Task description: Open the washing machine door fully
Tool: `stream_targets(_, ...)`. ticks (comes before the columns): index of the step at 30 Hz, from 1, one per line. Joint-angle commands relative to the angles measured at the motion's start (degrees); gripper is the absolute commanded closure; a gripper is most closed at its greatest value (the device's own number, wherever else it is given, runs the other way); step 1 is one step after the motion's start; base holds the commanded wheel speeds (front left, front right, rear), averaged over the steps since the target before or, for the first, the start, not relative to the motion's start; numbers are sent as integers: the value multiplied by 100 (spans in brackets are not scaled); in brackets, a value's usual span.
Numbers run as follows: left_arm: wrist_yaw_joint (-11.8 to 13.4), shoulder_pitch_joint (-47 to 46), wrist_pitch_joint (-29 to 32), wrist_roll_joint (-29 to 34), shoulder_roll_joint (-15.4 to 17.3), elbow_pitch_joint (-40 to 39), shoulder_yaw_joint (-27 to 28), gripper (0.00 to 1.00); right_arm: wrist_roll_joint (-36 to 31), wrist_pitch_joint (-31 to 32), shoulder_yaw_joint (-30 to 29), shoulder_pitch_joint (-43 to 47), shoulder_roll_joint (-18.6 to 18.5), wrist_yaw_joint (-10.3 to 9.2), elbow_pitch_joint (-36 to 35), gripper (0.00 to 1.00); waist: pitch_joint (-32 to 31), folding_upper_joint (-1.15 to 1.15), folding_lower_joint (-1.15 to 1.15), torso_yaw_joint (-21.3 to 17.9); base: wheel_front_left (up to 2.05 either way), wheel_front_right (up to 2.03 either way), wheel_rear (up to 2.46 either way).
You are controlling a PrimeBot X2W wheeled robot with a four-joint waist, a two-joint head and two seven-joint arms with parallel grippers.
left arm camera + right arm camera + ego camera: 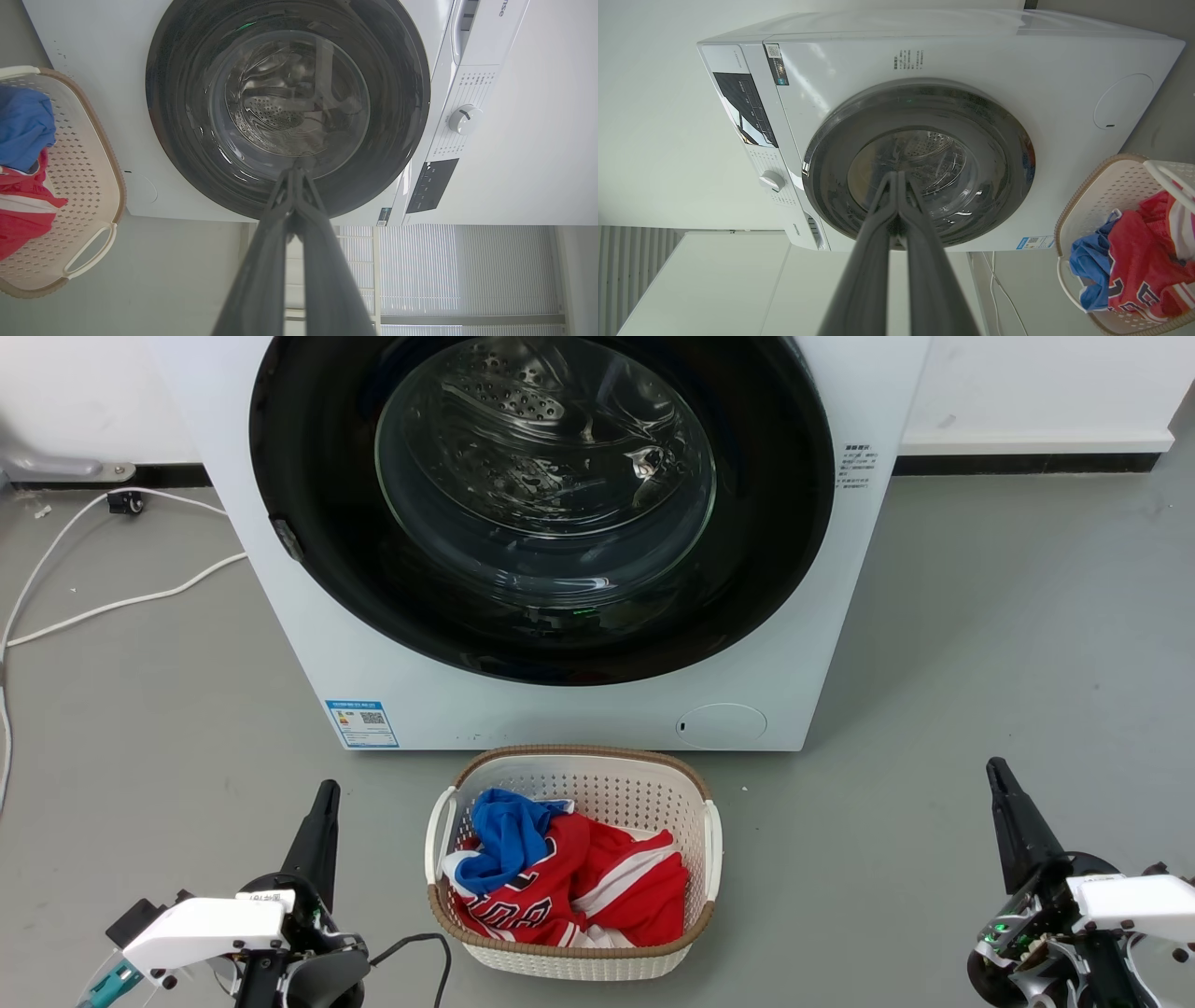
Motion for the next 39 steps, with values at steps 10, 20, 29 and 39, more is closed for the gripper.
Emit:
stream_targets(10, -15, -32, 9, 0, -12, -4, 14, 100, -34, 9, -4, -76, 17, 0, 7, 100, 0, 0, 0, 0, 0, 0, 0)
stream_targets(20, -15, -32, 9, 0, -12, -4, 12, 100, -34, 9, -4, -76, 17, 0, 7, 100, 0, 0, 0, 0, 0, 0, 0)
stream_targets(29, -15, -32, 9, 0, -12, -4, 13, 100, -35, 9, -4, -76, 17, 0, 7, 100, 0, 0, 0, 0, 0, 0, 0)
stream_targets(39, -15, -32, 9, 0, -12, -4, 13, 100, -34, 8, -4, -76, 18, 0, 7, 100, 0, 0, 0, 0, 0, 0, 0)
